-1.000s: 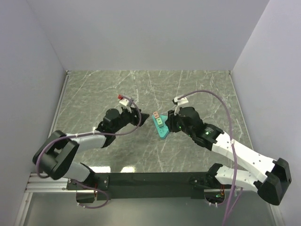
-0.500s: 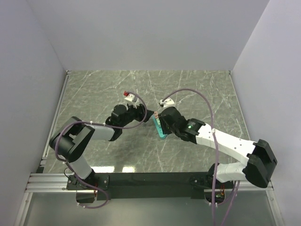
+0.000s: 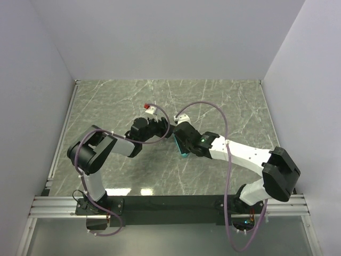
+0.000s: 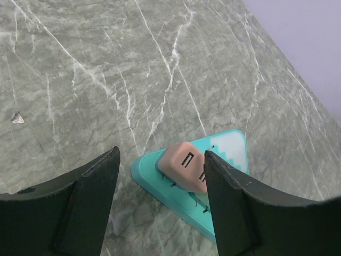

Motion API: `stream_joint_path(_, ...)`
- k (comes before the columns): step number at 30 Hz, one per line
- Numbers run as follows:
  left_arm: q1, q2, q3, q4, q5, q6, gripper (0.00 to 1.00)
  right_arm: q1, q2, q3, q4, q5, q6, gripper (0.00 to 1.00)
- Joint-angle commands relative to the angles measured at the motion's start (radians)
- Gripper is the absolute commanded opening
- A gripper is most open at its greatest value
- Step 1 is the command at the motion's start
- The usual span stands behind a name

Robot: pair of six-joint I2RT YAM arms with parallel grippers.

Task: Insert the plug

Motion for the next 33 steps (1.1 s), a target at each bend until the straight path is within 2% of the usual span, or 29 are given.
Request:
stream_joint_path(1,-0.001,0.018,0.033,0.08,0.023,-0.019,0.7,0.007,0.02,0.056,0.011,0.031,0.001,0.0)
stream_joint_path(14,-0.009,0.021,0.03,0.09,0.027,-0.02,0.71,0.008,0.069,0.083,-0.054,0.092,0.036,0.0)
stream_joint_path(33,-0.018,0.007,0.024,0.083,0.024,-0.007,0.71,0.01,0.109,0.069,-0.003,0.096,0.066,0.0)
